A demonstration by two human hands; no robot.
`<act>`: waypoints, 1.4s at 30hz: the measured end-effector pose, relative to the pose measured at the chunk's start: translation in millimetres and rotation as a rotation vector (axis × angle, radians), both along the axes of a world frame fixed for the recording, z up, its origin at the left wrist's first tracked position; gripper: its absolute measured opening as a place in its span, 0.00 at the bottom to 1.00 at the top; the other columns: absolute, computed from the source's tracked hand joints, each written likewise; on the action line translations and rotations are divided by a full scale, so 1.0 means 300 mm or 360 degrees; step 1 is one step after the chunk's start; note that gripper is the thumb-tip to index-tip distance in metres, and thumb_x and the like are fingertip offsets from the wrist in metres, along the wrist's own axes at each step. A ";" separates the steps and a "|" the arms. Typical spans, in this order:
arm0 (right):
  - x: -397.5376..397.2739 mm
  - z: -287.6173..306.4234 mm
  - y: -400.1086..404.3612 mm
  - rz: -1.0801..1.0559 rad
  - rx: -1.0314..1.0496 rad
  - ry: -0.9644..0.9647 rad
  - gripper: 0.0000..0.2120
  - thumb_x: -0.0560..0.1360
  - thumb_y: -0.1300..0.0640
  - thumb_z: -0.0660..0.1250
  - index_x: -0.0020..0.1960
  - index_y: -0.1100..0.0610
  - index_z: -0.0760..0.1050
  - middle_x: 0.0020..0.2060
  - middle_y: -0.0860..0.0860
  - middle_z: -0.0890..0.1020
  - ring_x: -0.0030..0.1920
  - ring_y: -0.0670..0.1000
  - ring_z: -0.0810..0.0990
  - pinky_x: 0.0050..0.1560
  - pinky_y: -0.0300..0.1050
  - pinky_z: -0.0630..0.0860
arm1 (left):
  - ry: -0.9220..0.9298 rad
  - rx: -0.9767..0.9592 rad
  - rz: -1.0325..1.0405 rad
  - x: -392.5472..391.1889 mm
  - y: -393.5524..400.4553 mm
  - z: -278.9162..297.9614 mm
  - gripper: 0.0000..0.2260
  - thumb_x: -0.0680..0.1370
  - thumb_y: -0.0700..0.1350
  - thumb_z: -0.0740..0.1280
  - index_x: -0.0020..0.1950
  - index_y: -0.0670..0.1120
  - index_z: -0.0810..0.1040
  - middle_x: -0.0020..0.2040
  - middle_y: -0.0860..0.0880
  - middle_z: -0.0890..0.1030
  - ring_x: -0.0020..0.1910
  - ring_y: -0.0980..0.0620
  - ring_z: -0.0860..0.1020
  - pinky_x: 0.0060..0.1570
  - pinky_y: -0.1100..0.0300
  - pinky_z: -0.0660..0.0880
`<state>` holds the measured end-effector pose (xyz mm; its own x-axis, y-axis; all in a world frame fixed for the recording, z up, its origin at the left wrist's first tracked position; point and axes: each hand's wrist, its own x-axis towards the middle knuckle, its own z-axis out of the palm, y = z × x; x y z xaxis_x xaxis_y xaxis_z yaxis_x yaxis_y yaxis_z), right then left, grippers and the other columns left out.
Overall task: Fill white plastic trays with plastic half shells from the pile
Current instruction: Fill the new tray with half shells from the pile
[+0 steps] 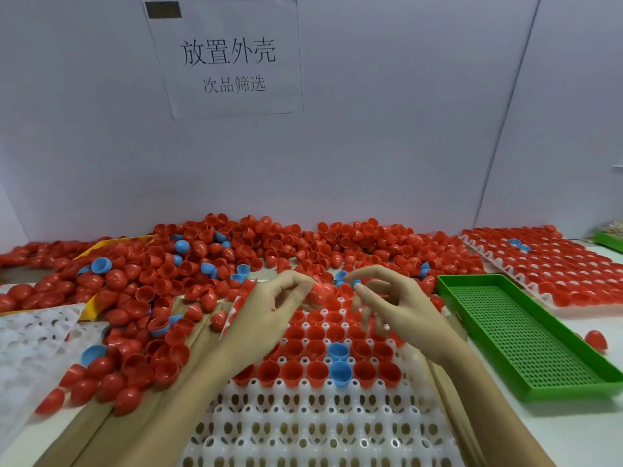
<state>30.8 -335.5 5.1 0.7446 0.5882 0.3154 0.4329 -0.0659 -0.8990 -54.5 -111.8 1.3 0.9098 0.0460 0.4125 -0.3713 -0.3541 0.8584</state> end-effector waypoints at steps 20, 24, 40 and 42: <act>-0.039 -0.007 0.044 -0.0047 0.0112 -0.0006 0.07 0.82 0.52 0.70 0.58 0.47 0.85 0.53 0.51 0.87 0.47 0.55 0.86 0.55 0.48 0.84 | -0.0024 -0.0069 0.0186 -0.054 0.003 -0.006 0.18 0.74 0.43 0.79 0.60 0.55 0.79 0.55 0.60 0.83 0.52 0.56 0.84 0.55 0.62 0.81; -0.040 -0.004 0.043 -0.0047 0.0057 0.0001 0.08 0.81 0.50 0.71 0.57 0.48 0.85 0.51 0.50 0.87 0.46 0.55 0.85 0.51 0.44 0.83 | -0.0339 0.0352 0.0301 -0.066 -0.008 -0.009 0.24 0.72 0.44 0.80 0.63 0.56 0.76 0.53 0.60 0.80 0.51 0.56 0.82 0.53 0.67 0.78; 0.070 0.048 -0.238 0.0069 -0.0599 0.0141 0.03 0.79 0.59 0.74 0.52 0.57 0.85 0.42 0.60 0.87 0.39 0.57 0.86 0.38 0.44 0.81 | -0.0272 0.1118 0.0563 -0.041 0.111 -0.058 0.17 0.82 0.58 0.61 0.68 0.52 0.74 0.63 0.60 0.72 0.63 0.62 0.72 0.65 0.63 0.72; 0.075 0.055 -0.279 0.0169 -0.0759 0.0188 0.03 0.80 0.59 0.74 0.52 0.56 0.86 0.43 0.61 0.87 0.39 0.55 0.85 0.40 0.44 0.81 | -0.0102 0.1198 0.0644 -0.033 0.135 -0.084 0.24 0.82 0.63 0.55 0.72 0.52 0.71 0.67 0.58 0.70 0.68 0.59 0.68 0.69 0.60 0.66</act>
<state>53.2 -419.1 21.6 0.6875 0.7206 -0.0898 0.3565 -0.4426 -0.8228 -64.3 -71.2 -23.8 0.8564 0.0553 0.5133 -0.1331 -0.9370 0.3230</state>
